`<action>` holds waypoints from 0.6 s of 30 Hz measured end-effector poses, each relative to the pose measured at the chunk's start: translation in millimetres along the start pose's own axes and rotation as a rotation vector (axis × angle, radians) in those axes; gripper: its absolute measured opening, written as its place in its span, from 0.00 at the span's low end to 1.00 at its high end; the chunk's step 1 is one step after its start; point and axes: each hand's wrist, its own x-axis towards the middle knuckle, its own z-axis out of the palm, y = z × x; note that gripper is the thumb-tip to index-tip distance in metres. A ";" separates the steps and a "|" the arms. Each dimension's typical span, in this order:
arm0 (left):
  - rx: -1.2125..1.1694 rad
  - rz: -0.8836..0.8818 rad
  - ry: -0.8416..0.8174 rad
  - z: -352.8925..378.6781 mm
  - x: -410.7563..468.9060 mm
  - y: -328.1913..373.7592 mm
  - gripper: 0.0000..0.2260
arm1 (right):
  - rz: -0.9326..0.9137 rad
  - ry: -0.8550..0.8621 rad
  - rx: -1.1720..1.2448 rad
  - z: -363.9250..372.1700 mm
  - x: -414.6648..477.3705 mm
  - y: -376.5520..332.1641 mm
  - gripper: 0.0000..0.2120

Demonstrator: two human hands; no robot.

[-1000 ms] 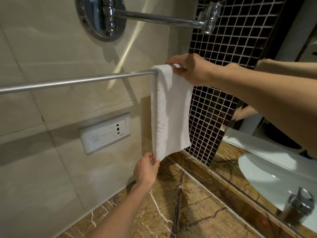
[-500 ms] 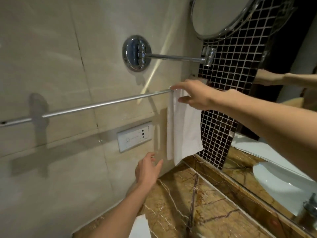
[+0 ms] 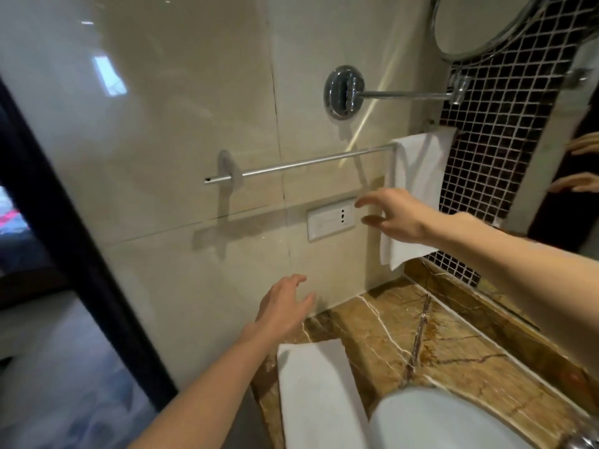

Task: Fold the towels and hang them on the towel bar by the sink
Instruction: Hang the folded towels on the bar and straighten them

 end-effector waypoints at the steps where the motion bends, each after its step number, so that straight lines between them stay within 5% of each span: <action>1: 0.036 0.004 -0.015 -3.2 -10.1 -5.8 0.21 | 0.011 -0.006 -0.004 8.6 -7.8 -6.3 0.18; 18: 0.213 0.050 -0.250 37.0 -130.0 -43.6 0.24 | 0.157 -0.300 0.089 161.5 -133.0 -50.6 0.25</action>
